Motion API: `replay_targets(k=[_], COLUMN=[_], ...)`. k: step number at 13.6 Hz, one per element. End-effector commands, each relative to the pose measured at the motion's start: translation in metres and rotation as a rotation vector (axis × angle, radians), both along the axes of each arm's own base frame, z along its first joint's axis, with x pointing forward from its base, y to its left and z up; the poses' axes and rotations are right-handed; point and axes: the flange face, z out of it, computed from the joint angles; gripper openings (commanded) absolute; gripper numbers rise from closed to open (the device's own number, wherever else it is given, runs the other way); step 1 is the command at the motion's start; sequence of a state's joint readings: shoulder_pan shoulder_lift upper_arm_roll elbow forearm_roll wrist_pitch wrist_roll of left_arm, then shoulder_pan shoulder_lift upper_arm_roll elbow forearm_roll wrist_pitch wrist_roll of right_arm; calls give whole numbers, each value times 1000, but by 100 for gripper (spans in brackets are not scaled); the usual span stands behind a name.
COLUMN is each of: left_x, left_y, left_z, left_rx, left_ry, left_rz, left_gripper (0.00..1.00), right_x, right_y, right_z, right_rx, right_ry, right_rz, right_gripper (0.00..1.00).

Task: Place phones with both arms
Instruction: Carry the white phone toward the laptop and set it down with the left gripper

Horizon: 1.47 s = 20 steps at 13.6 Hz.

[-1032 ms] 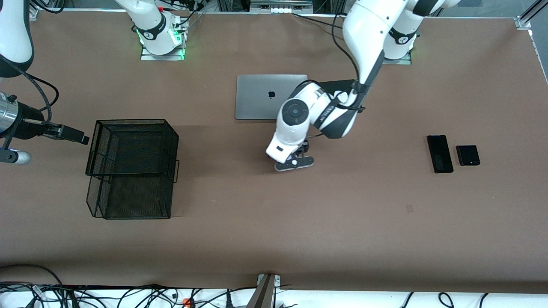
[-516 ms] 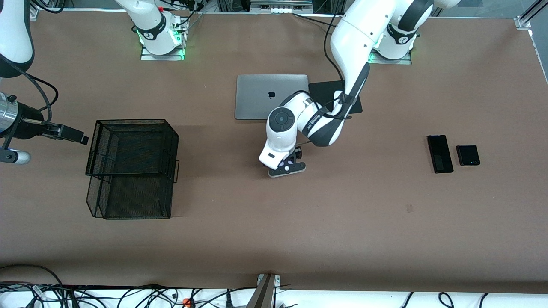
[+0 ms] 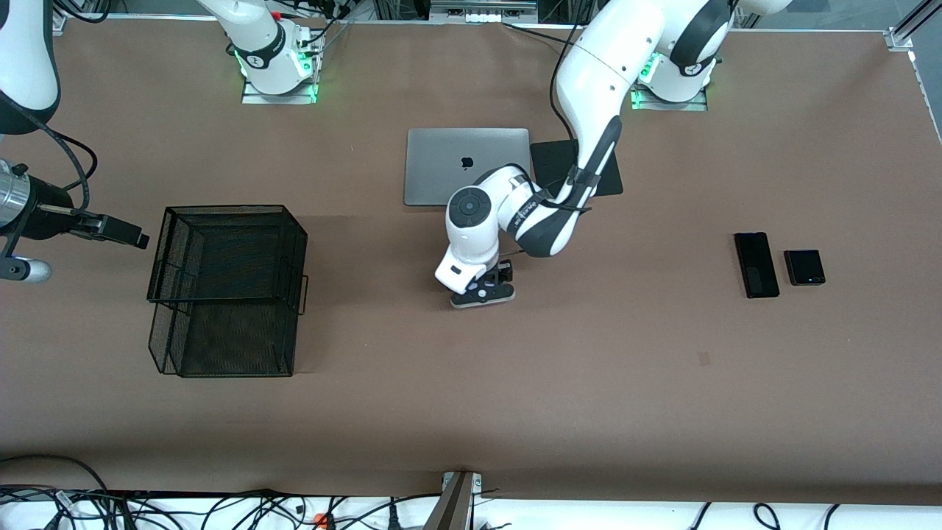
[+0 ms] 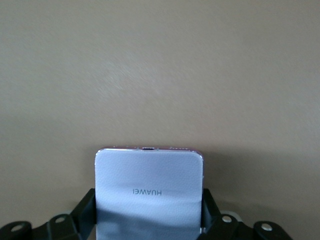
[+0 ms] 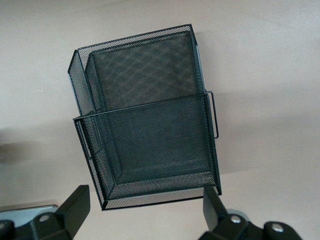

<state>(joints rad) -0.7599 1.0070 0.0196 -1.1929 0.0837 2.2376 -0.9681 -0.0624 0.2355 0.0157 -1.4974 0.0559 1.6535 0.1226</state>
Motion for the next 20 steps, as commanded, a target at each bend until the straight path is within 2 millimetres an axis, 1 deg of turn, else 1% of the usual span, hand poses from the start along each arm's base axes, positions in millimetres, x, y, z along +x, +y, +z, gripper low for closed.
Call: replay_targets(k=[1,2,3,5,7,8,9,10,11,12,13,14,15,16,17,18,19,20], left_x=[1,-3,-11,-9,-2,9,25,35,46,55,64,73,82,82,88,96,102,108], left_y=[-7,-8,-14,-16,-7,2,16,26,38,54,71,91,115,136,166,195,219,252], left_z=[3,0,-3,4,12,28,46,61,84,101,125,143,154,162,164,168,171,170], left_rx=[36,46,50,40,55,57,57,53,38,39,39,51,65,89,108,108,111,111], left_ry=[-18,-14,-12,-13,16,25,52,95,133,160,161,163,191,254,313,345,362,387], left_rz=[-21,-25,-35,-29,-12,6,30,18,-8,-19,-22,-27,-50,-113,-155,-171,-175,-183], left_gripper=[35,62,100,100,100,100,100,100,100,100,100,100,100,100,100,100,100,100], right_x=[-4,-4,-4,-4,-5,-5,-5,-5,-5,-5,-5,-5,-6,-5,-6,-7,-4,-1], right_y=[-1,0,0,0,0,0,0,0,1,3,6,9,14,36,61,84,115,150], right_z=[9,9,9,9,9,9,9,9,9,9,10,10,9,7,4,-4,-11,-22], right_rx=[-13,-13,-13,-15,-15,-15,-13,-15,-13,-14,-14,-11,-2,1,1,1,-5,-4], right_ry=[-6,-5,-5,-4,-3,-3,-3,-3,-3,-3,-5,1,6,10,17,30,26,8], right_rz=[-6,-6,-8,-8,-7,-7,-9,-9,-8,-4,2,8,14,51,77,71,81,109], right_gripper=[100,100,100,100,100,100,100,100,100,100,100,100,100,100,100,100,100,100])
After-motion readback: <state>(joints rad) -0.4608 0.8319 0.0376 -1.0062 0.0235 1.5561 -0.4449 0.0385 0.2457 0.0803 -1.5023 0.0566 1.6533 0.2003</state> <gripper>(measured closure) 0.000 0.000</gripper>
